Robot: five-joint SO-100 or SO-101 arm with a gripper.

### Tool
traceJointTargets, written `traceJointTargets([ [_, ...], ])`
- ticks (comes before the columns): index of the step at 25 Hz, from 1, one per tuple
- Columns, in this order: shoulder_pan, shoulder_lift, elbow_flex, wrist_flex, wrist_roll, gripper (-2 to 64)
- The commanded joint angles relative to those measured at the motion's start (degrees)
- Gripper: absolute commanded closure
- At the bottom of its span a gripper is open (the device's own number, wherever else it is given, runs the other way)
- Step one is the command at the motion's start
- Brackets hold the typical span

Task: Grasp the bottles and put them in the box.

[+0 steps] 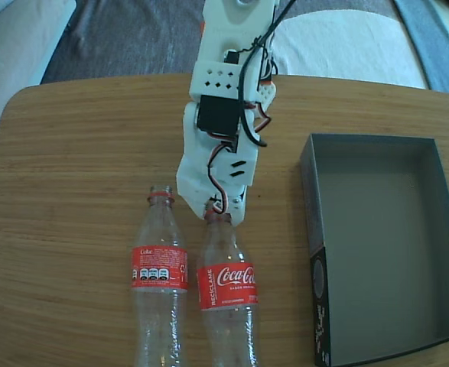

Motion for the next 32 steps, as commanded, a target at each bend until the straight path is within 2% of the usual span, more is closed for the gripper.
traceJointTargets([
  [1, 0.53, 1.85, -4.31, 0.35, 4.04, 61.8],
  [8, 1.93, 7.21, -4.04, 0.44, 8.44, 61.8],
  [12, 1.76, 8.79, -3.96, 2.46, 8.53, 61.8],
  [22, -1.76, 8.96, -4.57, 1.67, 8.61, 61.8],
  [25, -2.99, 8.96, -7.38, 2.37, 8.79, 61.8],
  [30, -4.48, 8.96, -13.01, 2.46, 13.45, 61.8],
  [32, -4.57, 8.96, -14.68, 4.31, 13.45, 61.8],
])
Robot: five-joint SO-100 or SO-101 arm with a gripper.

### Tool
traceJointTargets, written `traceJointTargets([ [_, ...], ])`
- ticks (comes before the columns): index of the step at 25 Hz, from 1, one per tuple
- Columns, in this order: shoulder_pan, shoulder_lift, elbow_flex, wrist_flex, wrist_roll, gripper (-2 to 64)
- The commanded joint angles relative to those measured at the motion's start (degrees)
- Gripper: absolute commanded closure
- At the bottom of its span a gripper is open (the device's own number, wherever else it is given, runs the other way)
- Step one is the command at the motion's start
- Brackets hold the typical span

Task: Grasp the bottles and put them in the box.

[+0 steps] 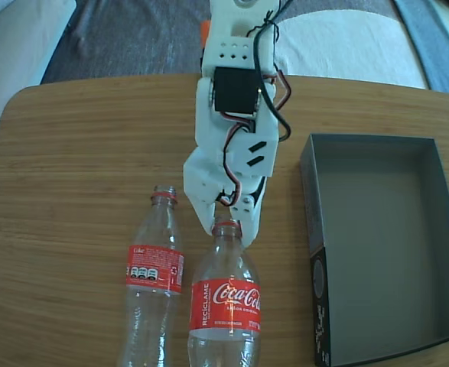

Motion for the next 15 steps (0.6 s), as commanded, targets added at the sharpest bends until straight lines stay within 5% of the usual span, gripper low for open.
traceJointTargets([
  [1, -0.88, 3.08, -6.15, 3.16, 0.35, 61.8],
  [15, -3.96, 3.08, -26.28, 31.38, 3.78, 61.6],
])
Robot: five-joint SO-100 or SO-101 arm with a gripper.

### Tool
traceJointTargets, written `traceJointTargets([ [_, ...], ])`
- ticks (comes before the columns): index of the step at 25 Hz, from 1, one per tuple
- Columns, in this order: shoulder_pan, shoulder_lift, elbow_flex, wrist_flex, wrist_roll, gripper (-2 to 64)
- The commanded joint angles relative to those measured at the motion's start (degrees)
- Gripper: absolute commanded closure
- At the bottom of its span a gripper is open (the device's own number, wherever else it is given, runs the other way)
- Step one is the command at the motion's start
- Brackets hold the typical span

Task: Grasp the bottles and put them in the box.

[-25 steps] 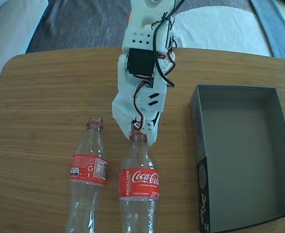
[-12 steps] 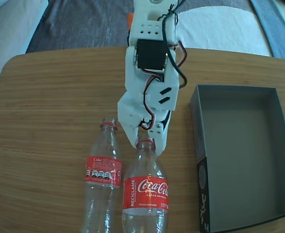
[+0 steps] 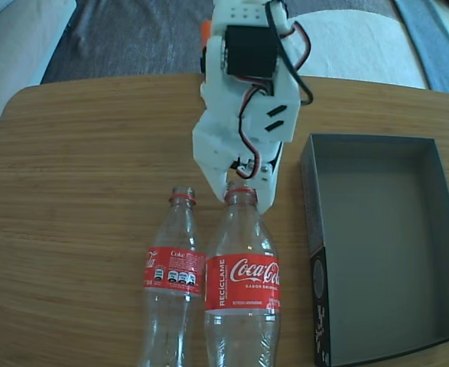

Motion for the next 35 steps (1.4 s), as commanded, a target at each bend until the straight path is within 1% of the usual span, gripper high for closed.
traceJointTargets([
  [1, -1.41, 3.08, -8.35, 4.31, 1.85, 61.6],
  [4, -4.57, 3.08, -13.45, 8.79, 4.57, 61.7],
  [9, -10.72, 3.08, -20.57, 18.02, 8.96, 61.7],
  [12, -15.12, 3.08, -22.59, 20.39, 12.92, 61.8],
  [22, -34.10, 2.99, -21.97, 20.30, 30.50, 61.8],
  [26, -40.08, 2.11, -21.88, 19.69, 35.33, 61.8],
  [29, -42.36, 2.02, -19.16, 18.54, 37.62, 61.8],
  [35, -42.80, 2.64, -9.67, 12.39, 39.99, 61.8],
])
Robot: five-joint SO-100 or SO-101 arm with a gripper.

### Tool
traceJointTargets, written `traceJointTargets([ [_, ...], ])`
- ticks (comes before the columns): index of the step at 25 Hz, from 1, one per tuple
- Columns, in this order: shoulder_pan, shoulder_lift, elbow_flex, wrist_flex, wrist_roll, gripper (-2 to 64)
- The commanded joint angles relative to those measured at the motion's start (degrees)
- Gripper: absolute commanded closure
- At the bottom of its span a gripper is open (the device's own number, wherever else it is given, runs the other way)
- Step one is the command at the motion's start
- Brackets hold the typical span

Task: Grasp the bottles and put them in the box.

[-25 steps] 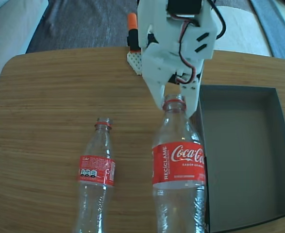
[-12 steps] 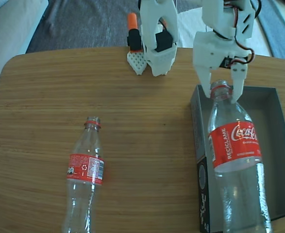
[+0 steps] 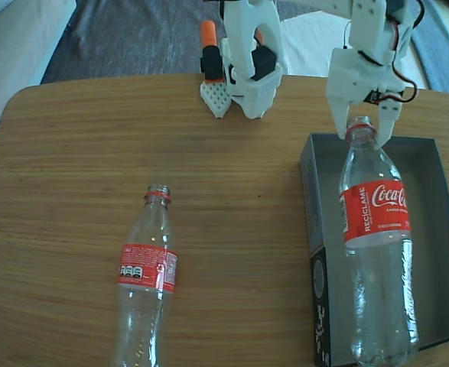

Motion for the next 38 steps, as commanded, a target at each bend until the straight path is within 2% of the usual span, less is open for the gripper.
traceJointTargets([
  [1, -0.53, 2.72, 2.02, -3.08, 0.26, 61.8],
  [13, -2.72, 2.64, 8.96, -10.55, 0.88, 61.8],
  [21, -2.72, 2.81, 13.97, -11.07, 0.97, 61.8],
  [26, -2.72, 2.81, 16.44, -13.89, 0.97, 61.8],
  [38, -2.72, 2.02, 20.57, -17.05, 0.97, 61.8],
])
